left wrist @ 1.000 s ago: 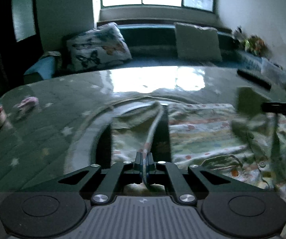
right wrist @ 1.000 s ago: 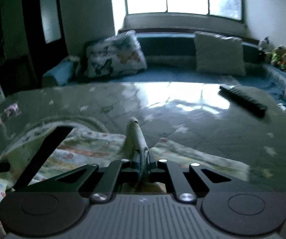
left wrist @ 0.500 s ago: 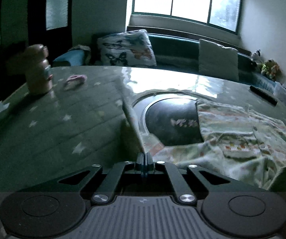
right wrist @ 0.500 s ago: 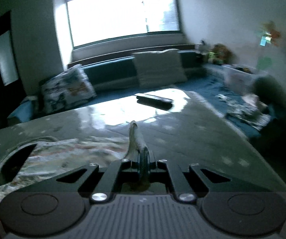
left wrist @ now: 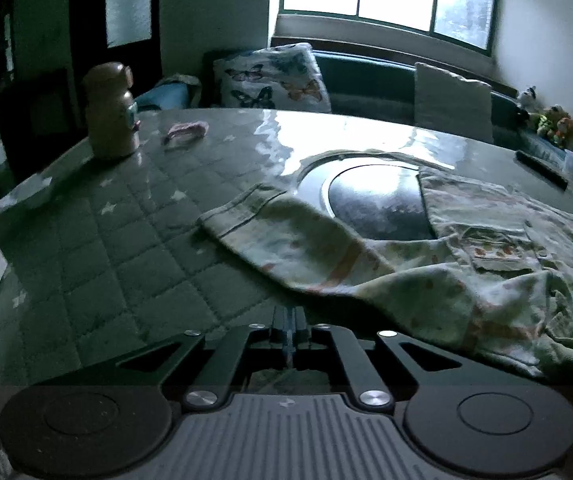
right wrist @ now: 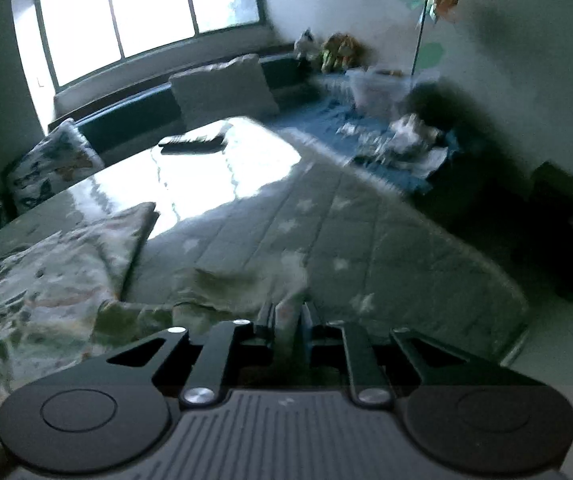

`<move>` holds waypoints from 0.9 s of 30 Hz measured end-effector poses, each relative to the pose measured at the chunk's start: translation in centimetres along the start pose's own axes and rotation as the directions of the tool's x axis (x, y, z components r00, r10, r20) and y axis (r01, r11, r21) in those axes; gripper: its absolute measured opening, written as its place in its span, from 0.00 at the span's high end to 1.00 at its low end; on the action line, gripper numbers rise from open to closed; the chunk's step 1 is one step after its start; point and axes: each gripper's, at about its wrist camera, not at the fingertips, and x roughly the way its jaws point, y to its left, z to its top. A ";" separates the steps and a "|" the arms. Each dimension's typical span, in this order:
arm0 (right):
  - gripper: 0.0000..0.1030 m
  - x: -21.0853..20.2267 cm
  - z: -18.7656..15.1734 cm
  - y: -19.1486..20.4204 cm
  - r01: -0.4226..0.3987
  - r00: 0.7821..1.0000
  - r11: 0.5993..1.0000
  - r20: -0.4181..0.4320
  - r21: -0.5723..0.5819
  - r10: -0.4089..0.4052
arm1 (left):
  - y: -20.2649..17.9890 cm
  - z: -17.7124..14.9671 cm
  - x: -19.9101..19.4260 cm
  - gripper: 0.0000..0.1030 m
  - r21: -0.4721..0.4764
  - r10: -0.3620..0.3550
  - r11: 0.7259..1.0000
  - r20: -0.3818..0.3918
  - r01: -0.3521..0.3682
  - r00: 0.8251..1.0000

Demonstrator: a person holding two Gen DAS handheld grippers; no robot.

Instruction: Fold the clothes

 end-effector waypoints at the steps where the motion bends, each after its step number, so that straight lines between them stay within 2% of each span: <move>1: 0.75 -0.3 0.1 0.2 0.013 1.000 1.000 0.019 -0.012 -0.013 | -0.2 0.1 0.1 0.95 0.001 -0.001 1.000 0.002 0.001 1.000; 2: 0.67 -0.5 0.2 0.4 0.017 0.999 1.000 0.037 -0.025 -0.016 | -0.4 0.3 0.1 0.92 0.002 -0.002 1.000 0.004 0.002 1.000; 5: 0.59 -0.7 0.5 1.9 -0.004 0.997 0.997 0.080 -0.083 0.011 | -0.8 0.7 0.4 0.73 0.006 0.009 1.000 0.010 -0.009 1.000; 6: 0.52 -0.6 0.4 2.5 -0.008 0.996 0.994 0.082 -0.110 0.017 | -1.0 0.8 0.6 0.69 0.008 0.015 1.000 0.012 -0.015 1.000; 8: 0.44 0.0 0.3 3.7 -0.005 0.996 0.988 0.082 -0.154 0.018 | -0.9 1.1 0.8 0.64 0.006 0.028 1.000 0.014 -0.028 1.000; 10: 0.45 0.7 0.1 4.6 0.005 0.997 0.983 0.081 -0.186 0.011 | -0.7 1.4 1.0 0.56 0.003 0.040 0.999 0.017 -0.040 0.999; 13: 0.47 1.8 0.4 3.6 0.002 0.997 0.993 0.074 -0.118 0.007 | -0.5 1.9 1.3 0.54 -0.002 0.058 0.998 0.021 -0.058 0.998; 18: 0.54 4.1 1.1 1.0 0.022 1.000 0.998 -0.003 -0.050 -0.022 | 0.2 2.4 2.5 0.54 -0.008 0.091 0.996 0.011 -0.091 0.996; 19: 0.59 4.6 1.0 0.6 0.017 0.999 0.999 -0.026 -0.044 -0.018 | 0.4 2.5 2.7 0.54 -0.009 0.095 0.995 0.007 -0.095 0.995; 20: 0.70 4.8 0.8 0.3 0.000 0.999 1.000 -0.052 -0.029 -0.001 | 0.4 2.6 3.0 0.54 -0.011 0.099 0.995 0.004 -0.099 0.995; 21: 0.74 5.0 0.5 0.1 -0.013 0.998 1.000 -0.065 -0.015 0.012 | 0.5 2.7 3.2 0.54 -0.011 0.103 0.995 0.001 -0.103 0.995; 22: 0.78 4.9 0.3 0.1 -0.013 0.998 1.000 -0.058 -0.016 0.012 | 0.6 2.8 3.4 0.54 -0.012 0.107 0.994 0.000 -0.107 0.994; 24: 0.96 4.4 0.0 0.1 -0.001 0.999 1.000 -0.041 -0.029 0.000 | 0.7 2.9 3.8 0.54 -0.015 0.115 0.993 -0.001 -0.115 0.993; 27: 0.96 3.4 -0.1 -0.3 0.052 0.999 0.998 0.016 -0.024 -0.051 | 1.0 3.2 4.4 0.54 -0.019 0.127 0.992 -0.004 -0.127 0.992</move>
